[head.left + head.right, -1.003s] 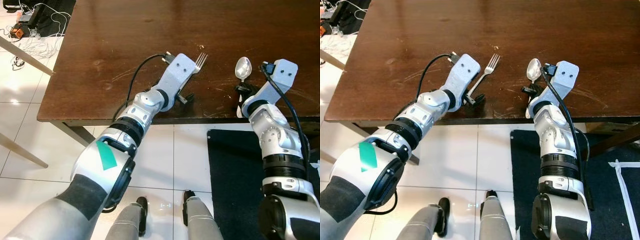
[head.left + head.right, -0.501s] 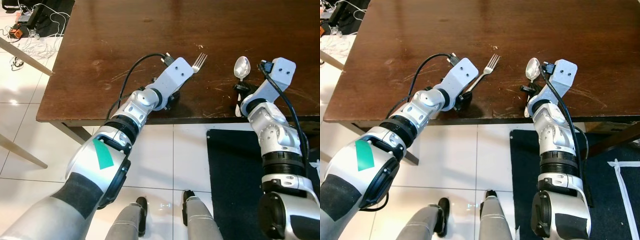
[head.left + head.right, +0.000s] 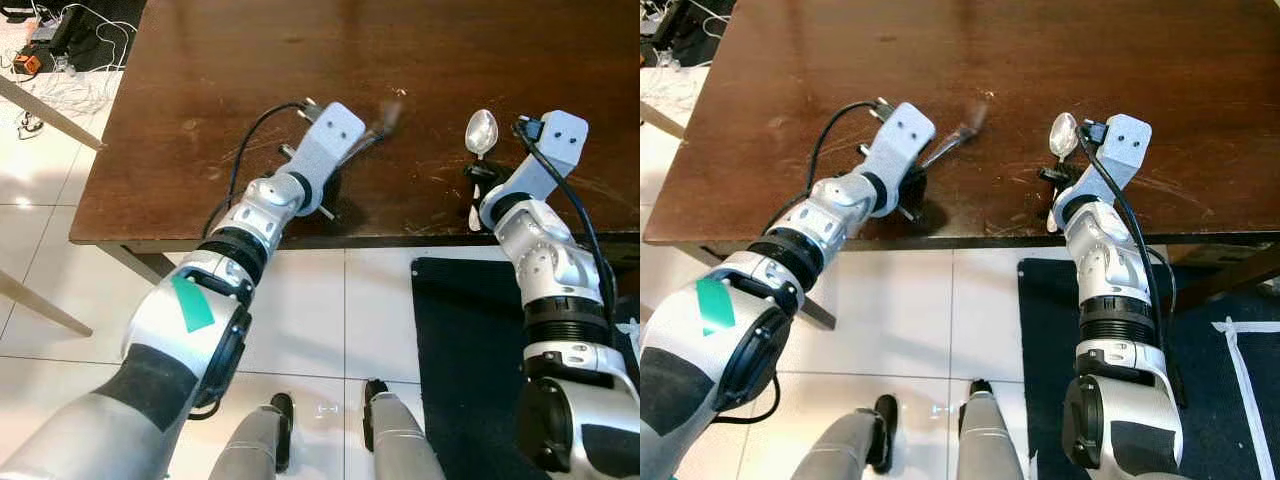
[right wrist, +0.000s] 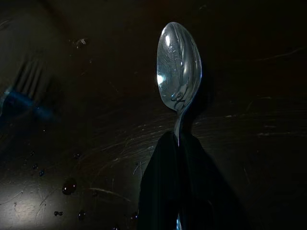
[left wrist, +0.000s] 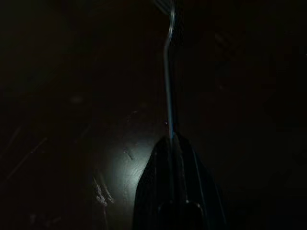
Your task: Setting the table
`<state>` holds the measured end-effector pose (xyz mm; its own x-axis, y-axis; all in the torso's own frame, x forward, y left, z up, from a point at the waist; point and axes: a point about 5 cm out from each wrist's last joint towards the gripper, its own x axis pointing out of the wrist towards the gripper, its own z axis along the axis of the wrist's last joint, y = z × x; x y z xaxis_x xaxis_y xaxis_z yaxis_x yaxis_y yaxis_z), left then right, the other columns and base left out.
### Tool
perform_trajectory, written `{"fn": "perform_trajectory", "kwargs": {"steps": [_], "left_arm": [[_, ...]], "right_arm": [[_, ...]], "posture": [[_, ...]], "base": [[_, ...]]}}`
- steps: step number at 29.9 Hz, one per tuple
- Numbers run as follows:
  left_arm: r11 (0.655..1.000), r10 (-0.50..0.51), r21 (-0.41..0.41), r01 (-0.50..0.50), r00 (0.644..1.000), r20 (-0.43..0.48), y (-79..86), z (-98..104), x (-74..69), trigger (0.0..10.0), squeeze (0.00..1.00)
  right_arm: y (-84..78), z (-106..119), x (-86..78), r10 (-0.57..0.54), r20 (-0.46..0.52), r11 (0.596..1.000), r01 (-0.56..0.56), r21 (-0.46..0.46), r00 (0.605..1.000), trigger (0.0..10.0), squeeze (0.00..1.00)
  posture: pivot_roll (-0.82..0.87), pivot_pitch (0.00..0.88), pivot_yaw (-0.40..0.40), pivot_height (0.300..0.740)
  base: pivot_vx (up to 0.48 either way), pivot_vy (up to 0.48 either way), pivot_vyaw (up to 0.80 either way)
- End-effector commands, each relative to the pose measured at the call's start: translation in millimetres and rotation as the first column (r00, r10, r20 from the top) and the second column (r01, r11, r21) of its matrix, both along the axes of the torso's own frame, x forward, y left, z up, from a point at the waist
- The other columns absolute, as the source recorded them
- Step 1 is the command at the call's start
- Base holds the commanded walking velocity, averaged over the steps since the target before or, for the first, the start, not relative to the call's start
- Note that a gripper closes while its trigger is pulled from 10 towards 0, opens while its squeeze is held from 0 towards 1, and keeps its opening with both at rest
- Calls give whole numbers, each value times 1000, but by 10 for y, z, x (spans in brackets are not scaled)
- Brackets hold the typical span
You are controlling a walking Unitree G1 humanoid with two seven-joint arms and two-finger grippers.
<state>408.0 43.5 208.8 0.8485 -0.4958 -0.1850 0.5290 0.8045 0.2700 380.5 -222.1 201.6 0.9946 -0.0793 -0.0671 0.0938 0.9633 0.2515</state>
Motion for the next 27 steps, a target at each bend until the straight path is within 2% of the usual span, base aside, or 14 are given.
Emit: {"fn": "perform_trajectory", "kwargs": {"steps": [1, 3, 5, 6, 11, 12, 13, 14, 15, 19, 20, 22, 26, 27], "left_arm": [[999, 18, -45, -19, 999, -27, 50, -75, -7, 0, 0], [993, 44, -111, -45, 999, -18, 112, -38, 12, 0, 0], [989, 54, -136, -55, 998, -15, 139, -23, 20, 0, 0], [977, 71, -200, -72, 997, -13, 211, 2, 34, 0, 0], [957, 92, -275, -92, 996, -10, 338, 19, 50, 0, 0], [939, 85, -334, -83, 996, -9, 389, 43, 54, 0, 0], [939, 85, -334, -83, 996, -9, 389, 43, 54, 0, 0], [922, 78, -380, -74, 997, -6, 432, 62, 55, 0, 0], [882, 96, -464, -83, 995, 5, 620, 63, 55, 0, 0], [851, 148, -512, -119, 989, 16, 887, 25, 39, 0, 0], [832, 157, -540, -126, 988, 12, 954, 25, 35, 0, 0], [817, 162, -562, -129, 987, 9, 999, 26, 31, 0, 0], [707, 53, -707, -13, 998, 34, 1140, 83, -33, 0, 0], [707, 53, -707, -13, 998, 34, 1140, 83, -33, 0, 0]], "right_arm": [[-8, -162, -16, 0, -69, 1000, 1, 0, 998, 10000, 0], [-13, -156, -12, 3, -67, 1000, -3, -3, 998, 10000, 0], [-13, -152, -10, 4, -66, 1000, -4, -4, 998, 10000, 0], [-6, -148, -3, 10, -67, 1000, -11, -8, 998, 10000, 0], [25, -144, 12, 21, -68, 1000, -22, -12, 997, 10000, 0], [36, -137, 18, 25, -66, 1000, -25, -11, 998, 10000, 0], [36, -137, 18, 25, -66, 1000, -25, -11, 998, 10000, 0], [43, -132, 23, 27, -65, 1000, -28, -11, 998, 10000, 0], [56, -126, 31, 33, -62, 999, -34, -10, 998, 10000, 0], [73, -141, 34, 43, -65, 999, -44, -10, 997, 10000, 0], [80, -147, 34, 47, -67, 999, -48, -11, 997, 10000, 0], [84, -152, 35, 49, -68, 999, -50, -11, 996, 10000, 0], [167, -188, 37, 72, -74, 997, -73, -5, 995, 10000, 0], [167, -188, 37, 72, -74, 997, -73, -5, 995, 10000, 0]], "posture": [[-29, 216, 105, 740], [-30, 210, 94, 740], [-30, 210, 94, 740], [-28, 205, 83, 740], [-27, 203, 80, 740], [-30, 203, 74, 740], [-30, 203, 74, 740], [-30, 202, 72, 740], [-28, 201, 65, 740], [-22, 200, 53, 740], [-20, 198, 48, 740], [-20, 198, 48, 740], [-10, 197, 41, 740], [-10, 197, 41, 740]], "base": [[0, 0, 0], [0, 0, 0], [0, 0, 0], [0, 0, 0], [0, 0, 0], [0, 0, 0], [0, 0, 0], [0, 0, 0], [0, 0, 0], [0, 0, 0], [0, 0, 0], [0, 0, 0], [0, 0, 0], [0, 0, 0]]}}
